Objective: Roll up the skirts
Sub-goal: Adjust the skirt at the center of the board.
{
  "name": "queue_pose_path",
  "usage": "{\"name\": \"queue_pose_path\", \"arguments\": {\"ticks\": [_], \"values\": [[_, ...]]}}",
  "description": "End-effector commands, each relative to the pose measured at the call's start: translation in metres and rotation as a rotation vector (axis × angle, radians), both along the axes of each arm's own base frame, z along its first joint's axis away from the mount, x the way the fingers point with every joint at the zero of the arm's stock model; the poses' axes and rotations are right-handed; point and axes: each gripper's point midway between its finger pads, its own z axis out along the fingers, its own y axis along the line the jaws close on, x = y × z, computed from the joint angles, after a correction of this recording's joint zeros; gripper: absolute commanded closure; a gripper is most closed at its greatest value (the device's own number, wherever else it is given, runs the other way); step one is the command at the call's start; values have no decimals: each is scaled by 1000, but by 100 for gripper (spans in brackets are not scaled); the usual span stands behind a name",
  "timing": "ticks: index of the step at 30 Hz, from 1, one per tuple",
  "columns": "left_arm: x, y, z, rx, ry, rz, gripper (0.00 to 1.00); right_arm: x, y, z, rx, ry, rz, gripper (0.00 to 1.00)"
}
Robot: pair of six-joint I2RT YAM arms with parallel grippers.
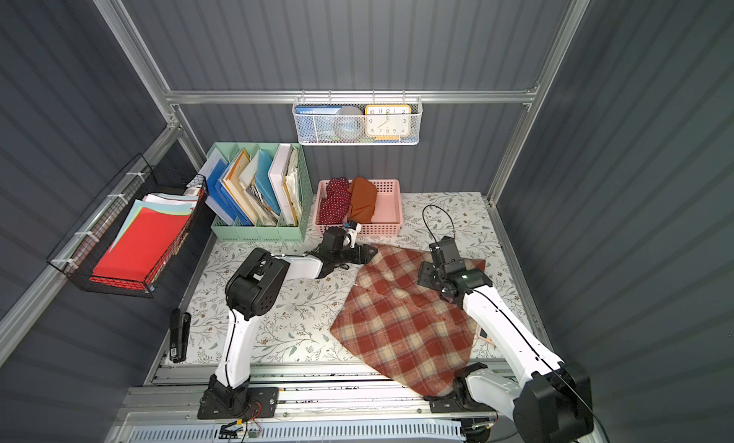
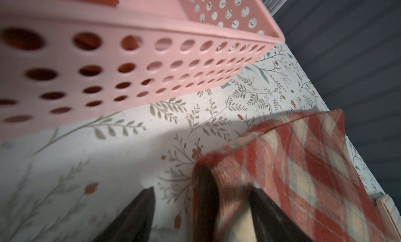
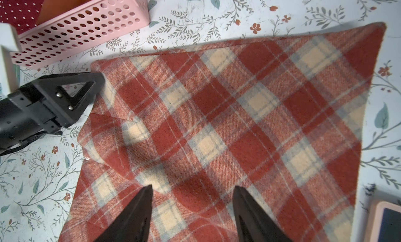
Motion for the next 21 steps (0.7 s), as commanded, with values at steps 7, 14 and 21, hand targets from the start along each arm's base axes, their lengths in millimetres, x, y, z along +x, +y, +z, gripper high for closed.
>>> {"name": "queue_pose_path", "arguments": {"ticks": [7,14,21], "values": [[-31,-14,-15,-51,56,-127,100,-4,3,-2,15,16,6,36],[-50,45,11,13,10,101,100,-1,5,-1,25,9,6,36],[-44,174,29,142,27,416,100,6,20,-13,58,32,41,36]]}}
